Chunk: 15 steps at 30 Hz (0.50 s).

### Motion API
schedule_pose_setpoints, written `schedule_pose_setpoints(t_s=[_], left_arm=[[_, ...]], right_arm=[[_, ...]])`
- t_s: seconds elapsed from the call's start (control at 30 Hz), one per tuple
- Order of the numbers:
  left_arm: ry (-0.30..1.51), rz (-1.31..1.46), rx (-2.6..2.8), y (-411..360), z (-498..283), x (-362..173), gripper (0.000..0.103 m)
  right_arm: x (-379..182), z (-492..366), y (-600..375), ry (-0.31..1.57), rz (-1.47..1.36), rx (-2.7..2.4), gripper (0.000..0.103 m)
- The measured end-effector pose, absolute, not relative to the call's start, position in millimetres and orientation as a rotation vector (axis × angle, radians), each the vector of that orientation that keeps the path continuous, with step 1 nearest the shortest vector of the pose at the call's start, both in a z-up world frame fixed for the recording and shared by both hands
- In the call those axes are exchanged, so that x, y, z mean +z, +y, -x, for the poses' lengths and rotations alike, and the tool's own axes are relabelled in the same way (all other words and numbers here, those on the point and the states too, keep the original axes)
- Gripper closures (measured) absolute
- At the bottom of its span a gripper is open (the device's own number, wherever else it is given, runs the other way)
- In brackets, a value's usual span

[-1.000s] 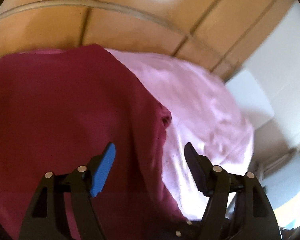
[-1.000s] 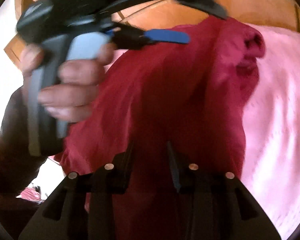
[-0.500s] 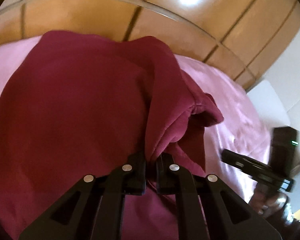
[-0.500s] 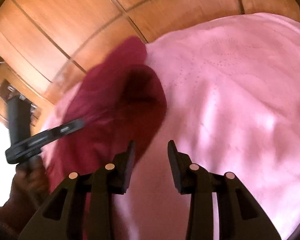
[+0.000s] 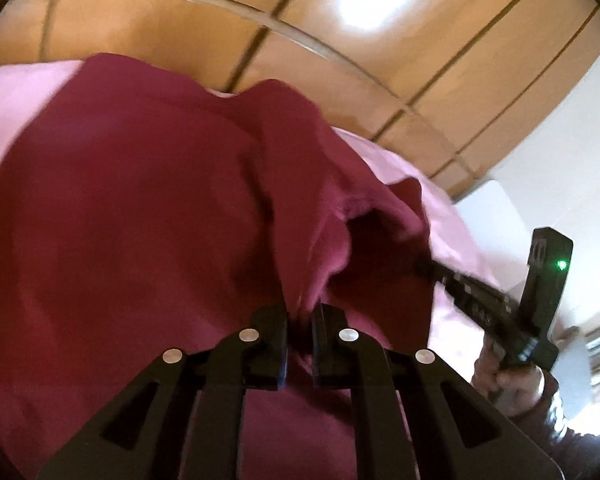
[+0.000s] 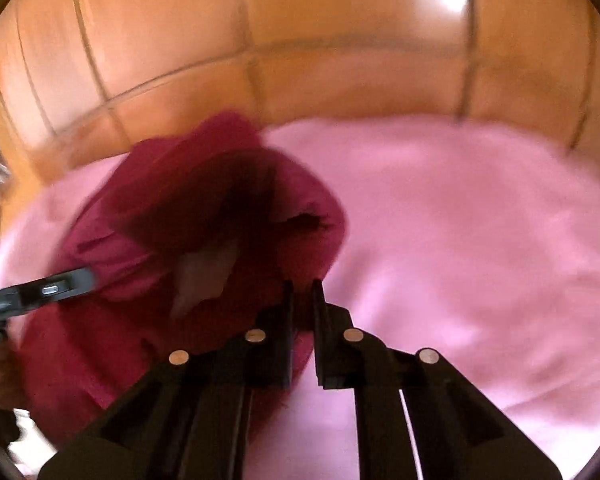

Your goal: Fold small clothes

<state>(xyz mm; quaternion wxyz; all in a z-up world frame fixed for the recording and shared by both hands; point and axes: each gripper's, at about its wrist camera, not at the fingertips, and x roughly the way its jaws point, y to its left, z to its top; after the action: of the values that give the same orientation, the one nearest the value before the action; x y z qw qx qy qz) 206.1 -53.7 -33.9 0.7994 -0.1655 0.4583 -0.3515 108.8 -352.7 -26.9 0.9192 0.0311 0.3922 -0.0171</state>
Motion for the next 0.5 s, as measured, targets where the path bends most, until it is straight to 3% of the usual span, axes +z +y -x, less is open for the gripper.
schedule_pose_setpoints(t_s=[0.07, 0.13, 0.3, 0.4, 0.43, 0.5], left_arm=[[0.999, 0.378, -0.792, -66.3, -201.1, -35.4, 0.091], [1.015, 0.392, -0.834, -77.6, -196.9, -36.1, 0.07], [1.023, 0.37, -0.862, -86.3, -183.1, -38.3, 0.067], [1.04, 0.35, -0.842, -81.1, -179.2, -43.9, 0.067], [1.045, 0.343, -0.832, -79.3, -178.0, -45.7, 0.067], [1.059, 0.329, -0.818, -72.5, -175.3, -50.2, 0.067]], right_arm=[[-7.9, -102.5, -373.9, 0.756, 0.085, -0.181, 0.096], [6.5, -112.3, -383.9, 0.705, 0.206, -0.311, 0.096], [37.9, -103.9, -416.4, 0.512, 0.512, -0.584, 0.093], [15.3, -89.6, -420.2, 0.545, 0.603, -0.576, 0.073], [3.1, -84.8, -418.3, 0.586, 0.624, -0.563, 0.056], [-35.2, -78.5, -419.2, 0.723, 0.679, -0.542, 0.031]])
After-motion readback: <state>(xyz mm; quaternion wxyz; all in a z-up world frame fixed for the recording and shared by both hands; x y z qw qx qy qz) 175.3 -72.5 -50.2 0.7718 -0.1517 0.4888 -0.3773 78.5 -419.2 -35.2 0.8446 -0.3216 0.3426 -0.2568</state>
